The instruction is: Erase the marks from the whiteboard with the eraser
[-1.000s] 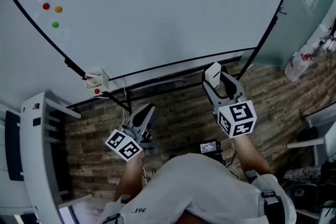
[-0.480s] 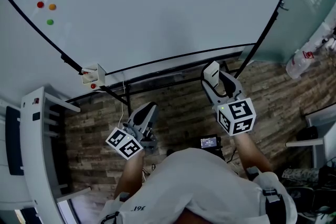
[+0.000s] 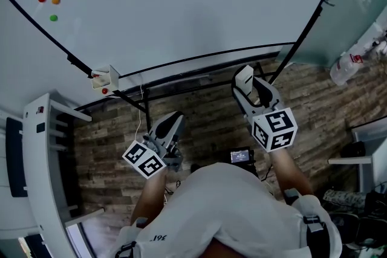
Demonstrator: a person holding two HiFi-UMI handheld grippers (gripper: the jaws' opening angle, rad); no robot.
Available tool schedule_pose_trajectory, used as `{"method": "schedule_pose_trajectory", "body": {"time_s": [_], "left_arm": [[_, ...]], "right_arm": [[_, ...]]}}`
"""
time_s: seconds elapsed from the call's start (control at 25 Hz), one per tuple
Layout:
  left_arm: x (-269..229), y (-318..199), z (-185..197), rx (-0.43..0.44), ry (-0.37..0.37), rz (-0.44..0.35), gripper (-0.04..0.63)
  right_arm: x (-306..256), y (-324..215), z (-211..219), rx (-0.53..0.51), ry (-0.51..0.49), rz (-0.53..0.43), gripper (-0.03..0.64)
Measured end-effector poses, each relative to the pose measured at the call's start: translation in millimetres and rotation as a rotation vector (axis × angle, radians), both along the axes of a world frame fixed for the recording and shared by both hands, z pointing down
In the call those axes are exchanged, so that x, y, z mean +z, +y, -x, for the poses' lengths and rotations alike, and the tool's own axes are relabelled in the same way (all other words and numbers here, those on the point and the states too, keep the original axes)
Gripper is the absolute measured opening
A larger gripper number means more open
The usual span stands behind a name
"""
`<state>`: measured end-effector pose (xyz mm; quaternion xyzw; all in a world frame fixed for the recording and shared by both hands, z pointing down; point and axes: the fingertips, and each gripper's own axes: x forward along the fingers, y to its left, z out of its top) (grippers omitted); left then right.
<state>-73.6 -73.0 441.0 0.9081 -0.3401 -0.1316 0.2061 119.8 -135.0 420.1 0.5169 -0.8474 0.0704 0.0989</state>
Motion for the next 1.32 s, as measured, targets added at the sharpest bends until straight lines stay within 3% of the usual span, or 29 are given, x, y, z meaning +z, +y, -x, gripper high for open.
{"method": "schedule_pose_trajectory", "body": {"time_s": [1.32], "left_arm": [[1,9,-7,0.016,0.010,0.005,0.041]], "right_arm": [[-1,10,-3,0.009,0.017,-0.009,0.250]]}}
